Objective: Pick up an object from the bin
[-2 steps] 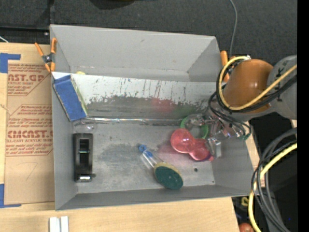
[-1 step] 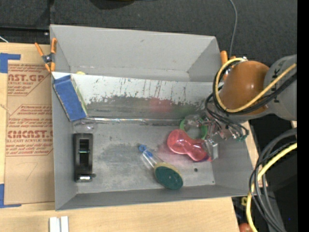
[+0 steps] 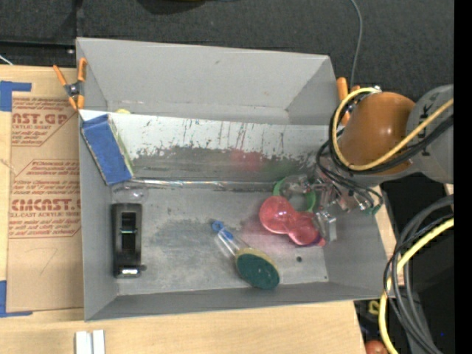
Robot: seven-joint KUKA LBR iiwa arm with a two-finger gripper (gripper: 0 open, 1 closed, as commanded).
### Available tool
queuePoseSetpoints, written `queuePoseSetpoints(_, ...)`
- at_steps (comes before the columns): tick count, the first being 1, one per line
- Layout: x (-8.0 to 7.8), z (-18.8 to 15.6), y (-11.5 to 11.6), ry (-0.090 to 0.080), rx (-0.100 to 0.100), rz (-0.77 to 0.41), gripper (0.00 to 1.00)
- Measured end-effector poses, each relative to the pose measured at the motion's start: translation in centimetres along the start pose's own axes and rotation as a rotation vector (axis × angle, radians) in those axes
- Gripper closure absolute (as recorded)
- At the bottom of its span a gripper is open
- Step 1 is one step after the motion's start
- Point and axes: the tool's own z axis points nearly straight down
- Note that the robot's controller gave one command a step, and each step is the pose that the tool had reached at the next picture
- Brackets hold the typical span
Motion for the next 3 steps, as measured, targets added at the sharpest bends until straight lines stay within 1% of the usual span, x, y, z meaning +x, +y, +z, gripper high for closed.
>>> queuePoseSetpoints(1, 0.11, -0.02, -0.04, -0.007, 0.007, 0.032, 0.00)
queuePoseSetpoints(2, 0.67, 0.08, 0.12, -0.012, 0.012, 0.042, 0.00)
queuePoseSetpoints(3, 0.12, -0.02, -0.08, -0.008, 0.010, 0.042, 0.00)
